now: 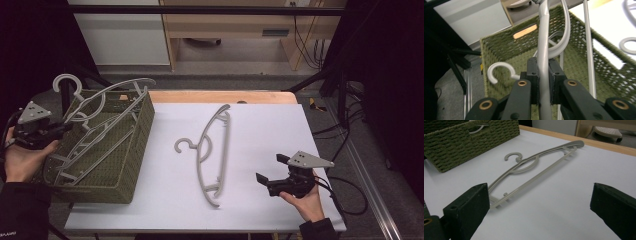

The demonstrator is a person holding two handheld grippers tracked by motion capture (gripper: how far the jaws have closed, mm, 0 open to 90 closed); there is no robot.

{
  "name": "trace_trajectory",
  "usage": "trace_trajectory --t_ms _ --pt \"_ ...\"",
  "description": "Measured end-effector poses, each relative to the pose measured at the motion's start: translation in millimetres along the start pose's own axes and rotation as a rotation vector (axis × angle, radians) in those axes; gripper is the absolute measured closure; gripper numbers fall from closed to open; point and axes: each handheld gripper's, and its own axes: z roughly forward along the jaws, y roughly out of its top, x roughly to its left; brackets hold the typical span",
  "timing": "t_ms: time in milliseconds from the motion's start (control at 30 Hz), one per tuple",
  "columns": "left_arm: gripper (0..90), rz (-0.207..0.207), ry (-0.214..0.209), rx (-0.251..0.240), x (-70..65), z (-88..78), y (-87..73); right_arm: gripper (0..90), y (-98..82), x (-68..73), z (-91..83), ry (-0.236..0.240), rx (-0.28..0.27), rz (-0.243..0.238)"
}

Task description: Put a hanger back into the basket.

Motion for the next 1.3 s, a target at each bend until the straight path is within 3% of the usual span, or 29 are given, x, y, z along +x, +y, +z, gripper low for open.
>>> trace_trajectory --t_ms 333,533,733,1067,1200,1300 --pt "82.0 -0.024 0.033 0.020 13.4 8.6 -17.6 2.8 -0.7 0.8 2.6 0.007 0.012 -0.004" --pt "82.0 -0.003 0.058 0.058 12.2 18.4 -19.4 2.9 -0.4 0.3 1.0 0.006 0.009 -0.005" --pt "81.9 -0.012 0.067 0.055 16.7 21.1 -24.2 2.9 0.0 -0.3 -0.1 0.007 0.005 -0.008" --pt "81.9 0.020 0.100 0.087 21.3 23.2 -27.7 2.9 0.2 0.3 -0.5 0.009 0.004 -0.003" --pt "82.0 -0.011 0.063 0.064 28.0 21.3 -35.1 2.9 0.4 -0.3 -1.3 0.007 0.002 -0.004" --pt "82.0 -0.009 0.041 0.052 30.6 16.6 -38.7 2.9 -0.1 -0.2 0.3 0.009 0.006 -0.009"
